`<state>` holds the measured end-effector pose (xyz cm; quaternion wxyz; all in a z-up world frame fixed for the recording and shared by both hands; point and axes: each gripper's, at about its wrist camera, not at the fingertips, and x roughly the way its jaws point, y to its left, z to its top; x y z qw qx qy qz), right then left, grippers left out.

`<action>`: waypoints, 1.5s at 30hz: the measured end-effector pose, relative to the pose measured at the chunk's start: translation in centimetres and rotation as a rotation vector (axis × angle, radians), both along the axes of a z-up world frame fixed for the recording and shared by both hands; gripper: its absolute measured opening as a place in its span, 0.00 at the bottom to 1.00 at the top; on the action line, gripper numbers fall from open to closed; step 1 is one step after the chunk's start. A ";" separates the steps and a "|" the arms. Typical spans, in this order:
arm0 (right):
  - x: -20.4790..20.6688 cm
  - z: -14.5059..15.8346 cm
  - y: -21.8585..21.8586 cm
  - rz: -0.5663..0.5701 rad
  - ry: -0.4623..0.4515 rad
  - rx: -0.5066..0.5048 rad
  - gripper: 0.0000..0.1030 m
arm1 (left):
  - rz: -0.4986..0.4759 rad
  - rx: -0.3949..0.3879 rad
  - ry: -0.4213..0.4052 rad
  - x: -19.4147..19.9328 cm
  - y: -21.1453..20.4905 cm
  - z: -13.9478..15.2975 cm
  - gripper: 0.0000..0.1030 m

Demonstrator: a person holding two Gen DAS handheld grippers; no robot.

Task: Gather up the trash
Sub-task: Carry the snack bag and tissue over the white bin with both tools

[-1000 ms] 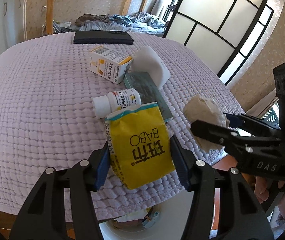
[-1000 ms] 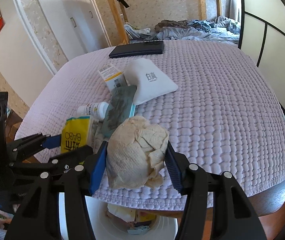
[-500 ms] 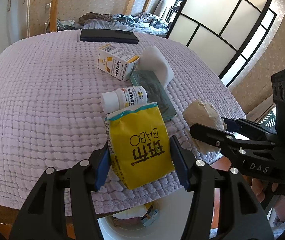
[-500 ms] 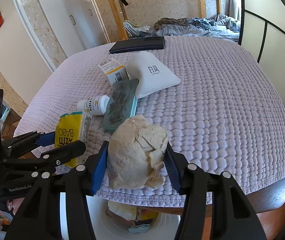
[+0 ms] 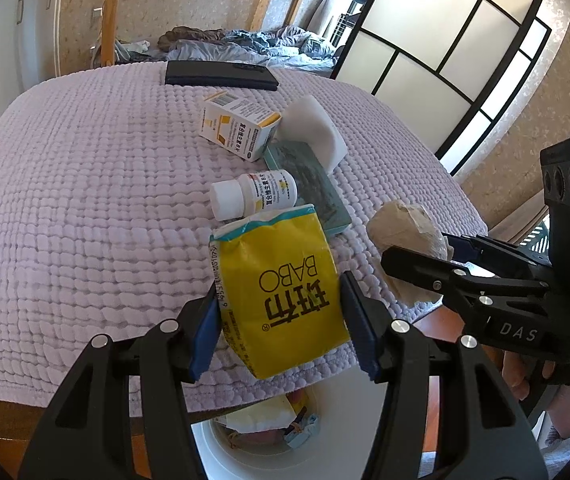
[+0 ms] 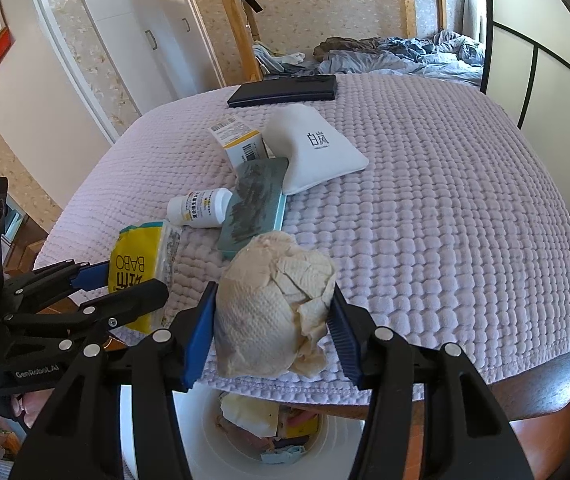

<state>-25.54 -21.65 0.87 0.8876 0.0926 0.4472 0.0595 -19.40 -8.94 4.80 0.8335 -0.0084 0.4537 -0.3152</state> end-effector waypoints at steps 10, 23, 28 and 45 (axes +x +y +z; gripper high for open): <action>-0.9 0.3 -0.3 -0.008 -0.003 0.028 0.50 | 0.000 0.016 0.003 -0.3 0.0 0.1 0.55; -3.2 1.3 0.2 0.026 -0.004 0.037 0.50 | -0.016 0.017 0.003 -1.7 0.9 0.7 0.55; -4.3 1.7 0.3 0.029 -0.004 0.037 0.50 | -0.023 0.020 0.006 -2.2 1.3 0.9 0.55; -6.5 2.2 0.8 0.068 0.009 0.031 0.50 | -0.085 0.027 0.034 -4.3 1.4 0.8 0.55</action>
